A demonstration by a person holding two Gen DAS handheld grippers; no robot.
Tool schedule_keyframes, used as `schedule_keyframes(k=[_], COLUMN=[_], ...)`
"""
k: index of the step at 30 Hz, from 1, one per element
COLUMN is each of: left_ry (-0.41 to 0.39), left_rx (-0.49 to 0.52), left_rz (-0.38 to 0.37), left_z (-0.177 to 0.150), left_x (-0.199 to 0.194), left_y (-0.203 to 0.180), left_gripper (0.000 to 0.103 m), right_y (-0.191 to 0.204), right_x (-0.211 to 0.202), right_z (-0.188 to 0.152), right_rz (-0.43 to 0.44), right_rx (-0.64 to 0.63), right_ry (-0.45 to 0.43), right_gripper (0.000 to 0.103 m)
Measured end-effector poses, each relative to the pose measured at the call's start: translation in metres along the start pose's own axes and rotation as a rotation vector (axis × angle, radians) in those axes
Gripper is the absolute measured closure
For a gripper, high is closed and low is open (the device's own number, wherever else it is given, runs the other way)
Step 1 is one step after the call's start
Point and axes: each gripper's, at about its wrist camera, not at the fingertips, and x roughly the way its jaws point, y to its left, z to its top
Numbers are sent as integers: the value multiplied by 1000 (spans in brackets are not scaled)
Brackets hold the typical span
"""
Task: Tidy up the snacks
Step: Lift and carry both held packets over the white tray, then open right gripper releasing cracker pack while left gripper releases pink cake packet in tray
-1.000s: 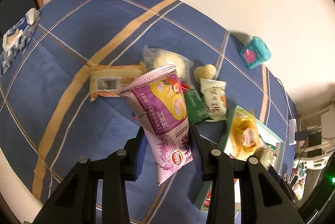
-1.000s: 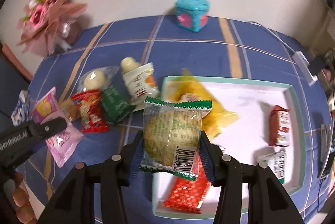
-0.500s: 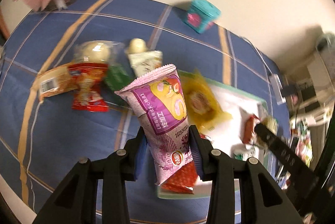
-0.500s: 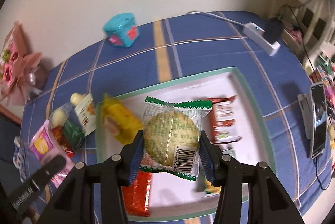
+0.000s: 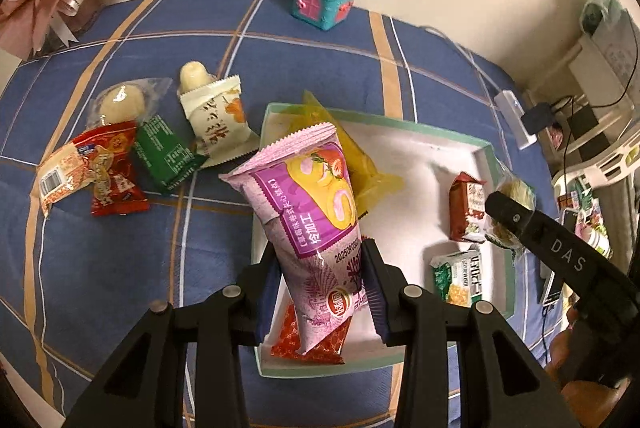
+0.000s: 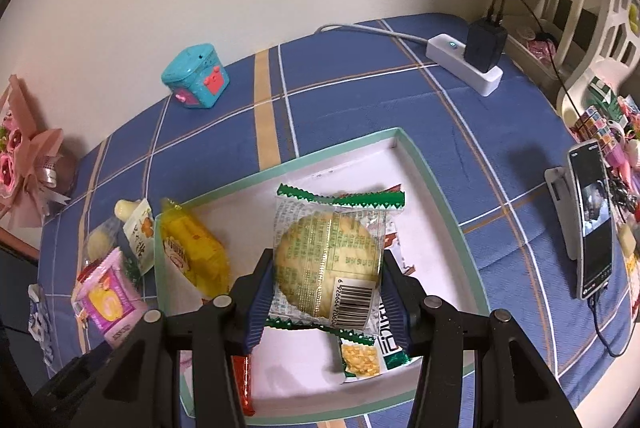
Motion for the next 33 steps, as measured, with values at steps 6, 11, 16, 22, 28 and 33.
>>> schedule_keyframes(k=[6,11,16,22,28,33], left_ry=[35,35,29,23,28,25], left_rx=[31,48,51,50,26,30], left_rz=[30,31,18,9,-5,0], left_z=[-1,-2,-2,1,7,7], left_x=[26,36,43,47,55,57], left_y=[-5,-7,-8,-5,0,0], left_gripper=[62,62,62,62,62,62], right_y=[16,23,29,31,32,32], right_x=[27,40,48,55,61,64], right_z=[-10,-13,-14,-12,-10,-9], right_rz=[10,10,6,18,14,7], right_rx=[-68,-97,-113,-105,-105,-101], right_ry=[53,70,93,88,86,89], right_gripper=[50,50,50,50,50,50])
